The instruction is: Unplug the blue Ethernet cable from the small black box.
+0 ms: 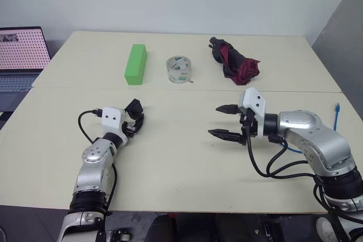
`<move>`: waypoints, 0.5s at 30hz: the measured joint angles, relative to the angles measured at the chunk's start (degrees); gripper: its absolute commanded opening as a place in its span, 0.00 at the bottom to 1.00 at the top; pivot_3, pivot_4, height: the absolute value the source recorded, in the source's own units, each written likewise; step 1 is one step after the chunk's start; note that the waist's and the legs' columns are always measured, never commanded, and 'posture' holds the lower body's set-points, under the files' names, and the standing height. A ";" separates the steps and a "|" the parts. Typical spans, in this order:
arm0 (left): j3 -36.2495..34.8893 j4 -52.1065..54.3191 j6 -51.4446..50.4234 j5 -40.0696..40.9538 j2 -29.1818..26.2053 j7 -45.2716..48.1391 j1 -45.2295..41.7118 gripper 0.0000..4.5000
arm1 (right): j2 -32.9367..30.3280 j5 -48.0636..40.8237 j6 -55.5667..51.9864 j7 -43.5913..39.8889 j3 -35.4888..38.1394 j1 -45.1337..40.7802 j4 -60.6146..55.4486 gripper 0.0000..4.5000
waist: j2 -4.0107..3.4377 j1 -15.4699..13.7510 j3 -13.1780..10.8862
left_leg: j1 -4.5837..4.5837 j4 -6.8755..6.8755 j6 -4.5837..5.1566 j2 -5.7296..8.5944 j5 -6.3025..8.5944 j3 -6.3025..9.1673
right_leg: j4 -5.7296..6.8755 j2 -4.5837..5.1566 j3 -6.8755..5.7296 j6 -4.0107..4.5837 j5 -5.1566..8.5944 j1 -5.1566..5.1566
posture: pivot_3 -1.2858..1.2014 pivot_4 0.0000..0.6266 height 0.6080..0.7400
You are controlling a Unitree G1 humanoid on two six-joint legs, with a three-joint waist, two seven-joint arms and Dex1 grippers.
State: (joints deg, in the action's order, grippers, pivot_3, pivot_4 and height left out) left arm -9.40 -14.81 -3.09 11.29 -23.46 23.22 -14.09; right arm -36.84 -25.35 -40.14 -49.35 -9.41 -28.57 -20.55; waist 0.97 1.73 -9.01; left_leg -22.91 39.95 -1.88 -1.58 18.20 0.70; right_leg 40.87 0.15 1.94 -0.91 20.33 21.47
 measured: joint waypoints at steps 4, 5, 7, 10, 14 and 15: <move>0.27 9.37 -4.84 -0.07 -1.79 0.80 6.31 0.93 | -0.25 0.07 -0.08 1.19 0.29 2.54 -0.97 0.91 | 0.01 -0.04 0.01 | -0.01 -0.03 0.00 -0.01 0.00 0.04 | -0.01 0.00 -0.02 0.00 0.00 -0.01 | 0.52 0.24 1.00; 0.35 11.56 -6.19 -0.24 -3.04 1.21 7.77 0.93 | -0.63 0.06 -0.08 1.41 0.64 3.81 -1.18 0.91 | 0.01 -0.04 0.01 | 0.00 -0.03 0.01 0.01 0.01 0.04 | -0.02 0.00 0.00 0.00 0.00 -0.04 | 0.52 0.24 1.00; 0.98 15.13 -8.75 -1.27 -5.74 2.04 9.52 0.93 | -1.37 0.03 0.00 2.00 2.25 6.27 -1.42 0.91 | 0.01 -0.05 0.00 | 0.00 -0.02 0.02 0.02 0.01 0.03 | -0.03 0.01 0.00 0.00 0.00 -0.06 | 0.52 0.24 1.00; 0.90 19.23 -11.35 -1.59 -10.99 5.31 11.86 0.93 | -4.02 -0.05 0.84 2.16 6.98 11.35 -1.72 0.91 | 0.01 -0.09 0.00 | -0.01 -0.03 0.17 0.02 0.10 0.03 | -0.06 0.01 0.00 0.00 0.00 -0.06 | 0.52 0.24 1.00; -0.85 23.56 -13.59 1.66 -14.98 10.68 12.45 0.93 | -5.36 -0.10 1.58 3.31 12.17 15.55 -1.63 0.91 | 0.00 -0.10 0.00 | 0.01 -0.03 0.18 0.01 0.10 0.03 | -0.05 0.00 0.00 0.00 0.00 -0.07 | 0.52 0.24 1.00; -1.59 25.15 -14.64 3.75 -15.63 12.61 12.47 0.93 | -5.47 -0.14 1.93 3.52 13.71 17.07 -1.61 0.91 | 0.01 -0.10 0.00 | 0.02 -0.03 0.18 0.01 0.10 0.04 | -0.06 0.00 -0.01 0.00 0.00 -0.09 | 0.52 0.24 1.00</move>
State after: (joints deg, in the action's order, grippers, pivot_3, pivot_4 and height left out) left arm -10.99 10.34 -17.73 15.05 -39.09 35.83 -1.61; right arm -42.31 -25.49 -38.20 -45.83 4.29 -11.51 -22.15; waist 0.98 1.63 -9.02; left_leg -22.90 39.92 -1.70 -1.57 18.31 0.73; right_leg 40.81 0.15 1.93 -0.91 20.33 21.38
